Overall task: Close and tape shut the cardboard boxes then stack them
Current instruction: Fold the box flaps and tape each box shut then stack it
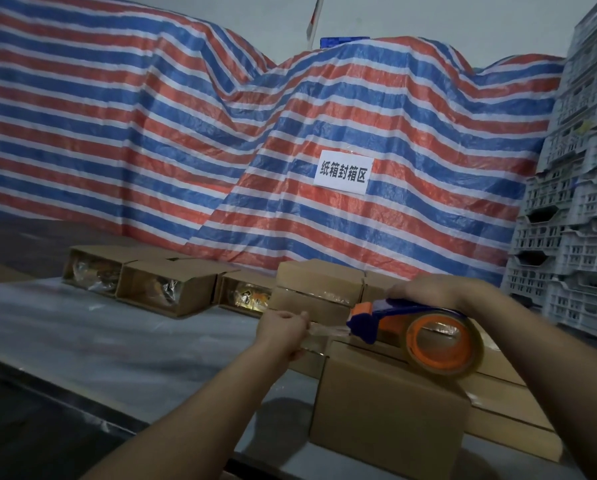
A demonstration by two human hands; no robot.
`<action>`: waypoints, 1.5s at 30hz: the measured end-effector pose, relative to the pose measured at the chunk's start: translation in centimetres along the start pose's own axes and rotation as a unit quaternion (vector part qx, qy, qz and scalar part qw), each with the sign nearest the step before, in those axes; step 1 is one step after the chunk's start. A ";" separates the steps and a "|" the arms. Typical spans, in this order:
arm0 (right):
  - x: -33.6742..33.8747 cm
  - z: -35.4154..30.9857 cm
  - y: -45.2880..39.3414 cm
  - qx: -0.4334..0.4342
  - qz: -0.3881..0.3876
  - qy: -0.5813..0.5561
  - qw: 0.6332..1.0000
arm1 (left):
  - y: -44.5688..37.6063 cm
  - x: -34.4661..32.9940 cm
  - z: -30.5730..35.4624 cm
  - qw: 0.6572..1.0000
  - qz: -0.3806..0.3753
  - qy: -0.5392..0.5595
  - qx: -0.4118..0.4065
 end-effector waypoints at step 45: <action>-0.2 -1.0 -1.2 -0.012 -0.068 0.090 0.994 | 0.3 -5.0 -1.2 0.980 -0.165 -0.109 0.021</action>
Point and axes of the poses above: each hand's wrist, its own y-axis away from the middle knuckle, its own x-axis out of the back of the hand, z = x × y, the point moved 6 cm from there along -y, towards the middle knuckle, and after that the axes turned 8 degrees about -z, right-handed, at the moved point
